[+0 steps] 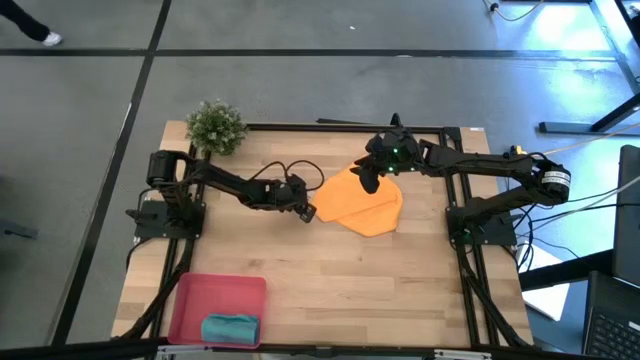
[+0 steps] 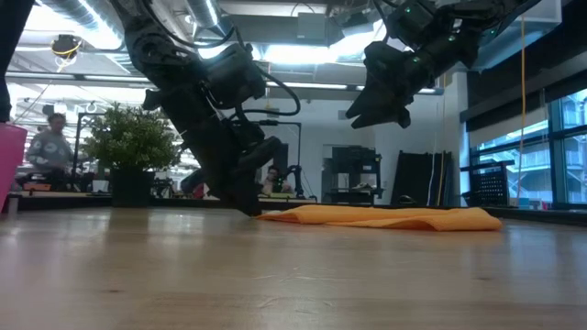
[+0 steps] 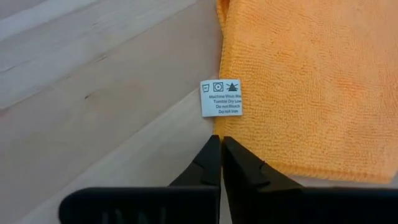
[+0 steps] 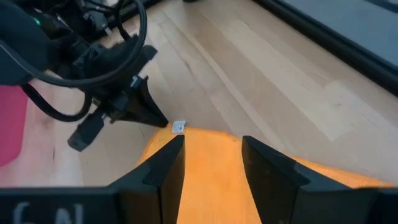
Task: Roll microfiber towels into tight, uniform cylinder then place into a basket
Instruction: Fold the orange microfiber towel
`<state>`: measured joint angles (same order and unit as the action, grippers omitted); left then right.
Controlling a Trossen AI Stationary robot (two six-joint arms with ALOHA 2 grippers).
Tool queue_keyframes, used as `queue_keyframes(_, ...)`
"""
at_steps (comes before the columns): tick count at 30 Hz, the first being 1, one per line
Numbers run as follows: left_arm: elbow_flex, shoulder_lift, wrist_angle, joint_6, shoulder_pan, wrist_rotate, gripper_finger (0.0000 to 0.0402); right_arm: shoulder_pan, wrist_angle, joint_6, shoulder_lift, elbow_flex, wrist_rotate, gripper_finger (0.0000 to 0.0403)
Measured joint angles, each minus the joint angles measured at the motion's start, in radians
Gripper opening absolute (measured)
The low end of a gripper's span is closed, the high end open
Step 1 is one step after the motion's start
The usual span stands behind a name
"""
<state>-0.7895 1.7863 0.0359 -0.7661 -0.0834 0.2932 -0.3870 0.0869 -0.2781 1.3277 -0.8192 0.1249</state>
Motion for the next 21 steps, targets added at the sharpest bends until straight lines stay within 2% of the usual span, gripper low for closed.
queue_keyframes(10, 0.003, -0.023, -0.013, 0.070, 0.012, -0.028, 0.0000, 0.000, -0.106, 0.080, 0.000, 0.000, 0.000, 0.0161)
queue_keyframes(14, 0.006, -0.058, -0.051, 0.094, 0.038, -0.059, 0.0000, 0.000, -0.150, 0.122, 0.000, 0.001, 0.000, 0.0161)
queue_keyframes(21, 0.005, -0.080, -0.154, 0.096, 0.094, -0.040, 0.0000, 0.000, -0.210, 0.131, 0.000, 0.001, 0.001, 0.0161)
